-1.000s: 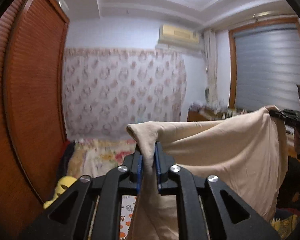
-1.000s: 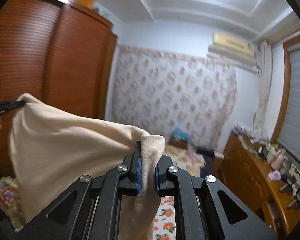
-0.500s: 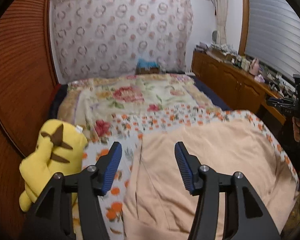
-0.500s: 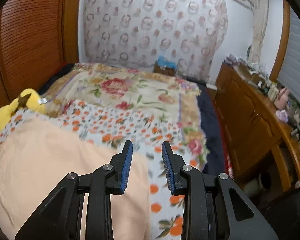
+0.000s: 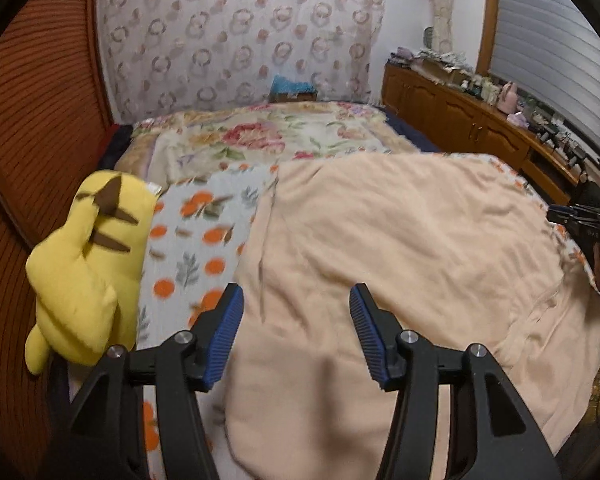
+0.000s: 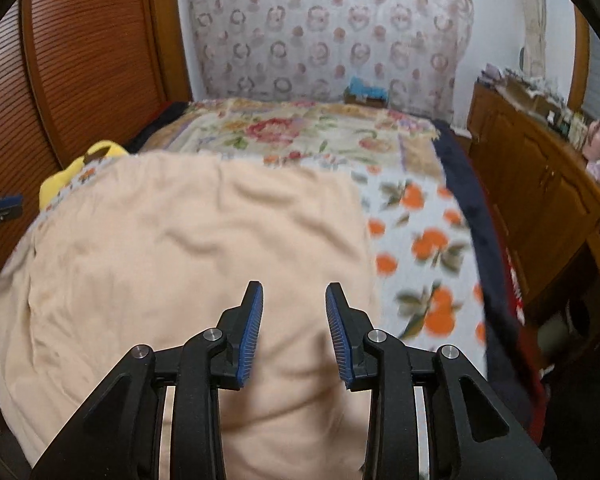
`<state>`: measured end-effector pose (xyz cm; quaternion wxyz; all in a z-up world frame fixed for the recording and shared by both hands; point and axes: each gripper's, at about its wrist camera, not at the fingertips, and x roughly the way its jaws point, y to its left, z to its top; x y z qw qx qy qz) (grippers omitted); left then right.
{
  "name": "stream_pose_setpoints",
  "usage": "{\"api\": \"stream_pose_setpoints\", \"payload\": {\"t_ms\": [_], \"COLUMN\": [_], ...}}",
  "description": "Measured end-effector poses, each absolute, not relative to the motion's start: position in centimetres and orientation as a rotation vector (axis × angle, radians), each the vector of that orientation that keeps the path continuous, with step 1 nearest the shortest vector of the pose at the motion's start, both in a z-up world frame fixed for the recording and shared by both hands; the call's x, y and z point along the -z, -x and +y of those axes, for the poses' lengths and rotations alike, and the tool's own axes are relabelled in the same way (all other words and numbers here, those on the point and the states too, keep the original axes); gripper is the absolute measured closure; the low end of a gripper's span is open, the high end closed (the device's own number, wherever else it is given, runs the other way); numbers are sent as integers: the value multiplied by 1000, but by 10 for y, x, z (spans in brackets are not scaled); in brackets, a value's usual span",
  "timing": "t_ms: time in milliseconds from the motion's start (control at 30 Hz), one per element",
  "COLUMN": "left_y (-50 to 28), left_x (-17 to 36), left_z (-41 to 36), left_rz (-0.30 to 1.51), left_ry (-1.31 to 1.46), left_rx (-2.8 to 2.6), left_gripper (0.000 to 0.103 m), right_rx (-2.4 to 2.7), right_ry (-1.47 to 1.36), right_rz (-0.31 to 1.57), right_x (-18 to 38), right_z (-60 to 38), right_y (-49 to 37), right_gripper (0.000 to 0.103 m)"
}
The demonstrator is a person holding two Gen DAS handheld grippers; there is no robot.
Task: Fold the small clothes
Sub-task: 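Lay the peach shirt flat on the bedspread and open both grippers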
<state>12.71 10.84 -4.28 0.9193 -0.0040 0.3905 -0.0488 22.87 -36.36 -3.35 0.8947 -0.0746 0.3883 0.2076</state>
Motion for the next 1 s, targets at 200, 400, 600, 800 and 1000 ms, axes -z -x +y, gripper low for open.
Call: {"api": "stream_pose_setpoints", "payload": {"t_ms": [200,400,600,800,1000], "left_y": [-102,-80,-77,-92,-118], "left_x": [62,65,63,58,62], "left_z": [125,141,141,128,112], "left_rz": [826,822,807,793,811], "left_ry": [36,66,78,102,105], "left_rx": [56,43,48,79,107], "left_gripper": [49,49,49,49,49], "right_rx": [-413,-394,-382,-378,-378], "right_ry": [155,167,207,215,214], "right_rz": [841,839,844,841,841], "right_x": [58,66,69,70,70], "right_z": [-367,-366,-361,-360,-360], "right_y": [-223,-221,-221,-219,-219], "right_gripper": [71,70,69,68,68]}}
